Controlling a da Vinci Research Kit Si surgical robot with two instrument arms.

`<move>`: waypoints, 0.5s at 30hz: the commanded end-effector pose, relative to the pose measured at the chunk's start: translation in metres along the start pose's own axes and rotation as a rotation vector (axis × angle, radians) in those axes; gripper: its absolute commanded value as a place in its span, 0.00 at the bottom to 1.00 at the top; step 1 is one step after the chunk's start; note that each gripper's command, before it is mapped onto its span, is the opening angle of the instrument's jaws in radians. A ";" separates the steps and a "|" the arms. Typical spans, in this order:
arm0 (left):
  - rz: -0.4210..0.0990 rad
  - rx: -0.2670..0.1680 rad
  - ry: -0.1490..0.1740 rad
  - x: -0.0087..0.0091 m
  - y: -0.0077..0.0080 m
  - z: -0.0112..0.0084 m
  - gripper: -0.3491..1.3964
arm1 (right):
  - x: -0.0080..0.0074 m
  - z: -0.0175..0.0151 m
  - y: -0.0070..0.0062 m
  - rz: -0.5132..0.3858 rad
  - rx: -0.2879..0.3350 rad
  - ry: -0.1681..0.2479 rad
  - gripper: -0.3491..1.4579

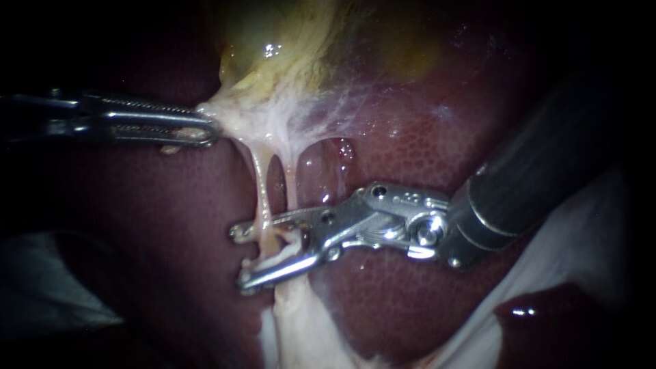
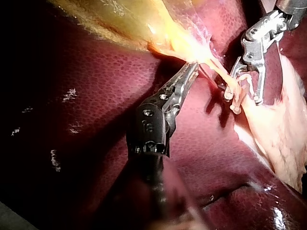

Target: Clipping second clip left tube

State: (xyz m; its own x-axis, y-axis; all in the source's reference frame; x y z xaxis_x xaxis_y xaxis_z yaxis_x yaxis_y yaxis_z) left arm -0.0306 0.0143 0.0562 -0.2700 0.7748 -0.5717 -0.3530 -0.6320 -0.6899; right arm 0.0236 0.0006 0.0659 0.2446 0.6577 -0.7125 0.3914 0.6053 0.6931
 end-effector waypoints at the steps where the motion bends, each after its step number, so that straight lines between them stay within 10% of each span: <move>1: 0.000 0.000 0.000 0.0000 0.0000 0.0000 0.00 | 0.0000 -0.0001 0.0000 -0.002 0.004 -0.003 0.39; 15: 0.000 0.001 0.000 0.0001 0.0000 0.0001 0.00 | 0.0008 -0.0007 -0.0005 0.013 0.003 0.005 0.00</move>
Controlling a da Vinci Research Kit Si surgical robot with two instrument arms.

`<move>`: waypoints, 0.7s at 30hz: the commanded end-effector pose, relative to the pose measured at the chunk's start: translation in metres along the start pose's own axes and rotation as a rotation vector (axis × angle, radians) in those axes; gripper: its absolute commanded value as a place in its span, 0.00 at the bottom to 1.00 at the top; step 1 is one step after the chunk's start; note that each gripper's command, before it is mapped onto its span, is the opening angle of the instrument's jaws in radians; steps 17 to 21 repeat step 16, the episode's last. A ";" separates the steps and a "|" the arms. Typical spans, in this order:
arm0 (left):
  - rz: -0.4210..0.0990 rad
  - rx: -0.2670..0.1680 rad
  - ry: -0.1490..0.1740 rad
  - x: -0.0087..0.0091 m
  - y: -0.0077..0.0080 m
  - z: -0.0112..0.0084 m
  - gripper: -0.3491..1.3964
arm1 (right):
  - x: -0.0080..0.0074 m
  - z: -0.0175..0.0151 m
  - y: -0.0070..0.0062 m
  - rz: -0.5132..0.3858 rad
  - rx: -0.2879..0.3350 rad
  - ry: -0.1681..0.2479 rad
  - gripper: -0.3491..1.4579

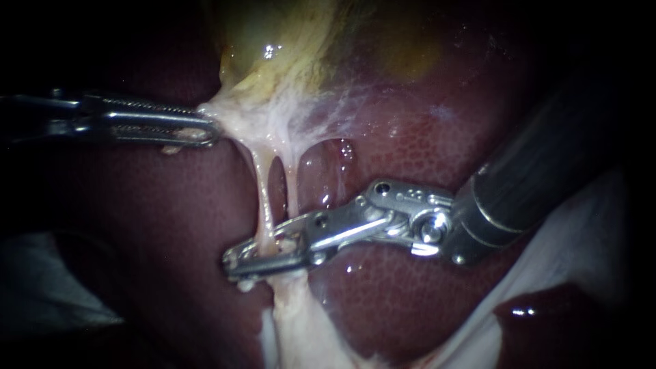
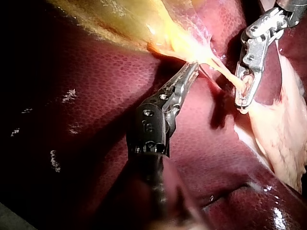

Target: Clipping second clip left tube

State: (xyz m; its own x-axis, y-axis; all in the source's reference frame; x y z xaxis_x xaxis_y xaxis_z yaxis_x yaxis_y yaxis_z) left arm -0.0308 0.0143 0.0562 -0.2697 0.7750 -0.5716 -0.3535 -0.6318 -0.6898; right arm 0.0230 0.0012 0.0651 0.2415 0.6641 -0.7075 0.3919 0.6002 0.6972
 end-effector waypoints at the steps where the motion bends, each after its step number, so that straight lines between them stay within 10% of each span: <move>1: 0.000 0.000 0.000 0.0000 0.0000 0.0000 0.00 | 0.0001 -0.0001 -0.0001 0.049 0.003 0.003 0.00; 21: 0.000 0.000 0.000 0.0000 0.0000 0.0000 0.00 | 0.0002 -0.0003 -0.0003 0.084 0.015 0.003 0.00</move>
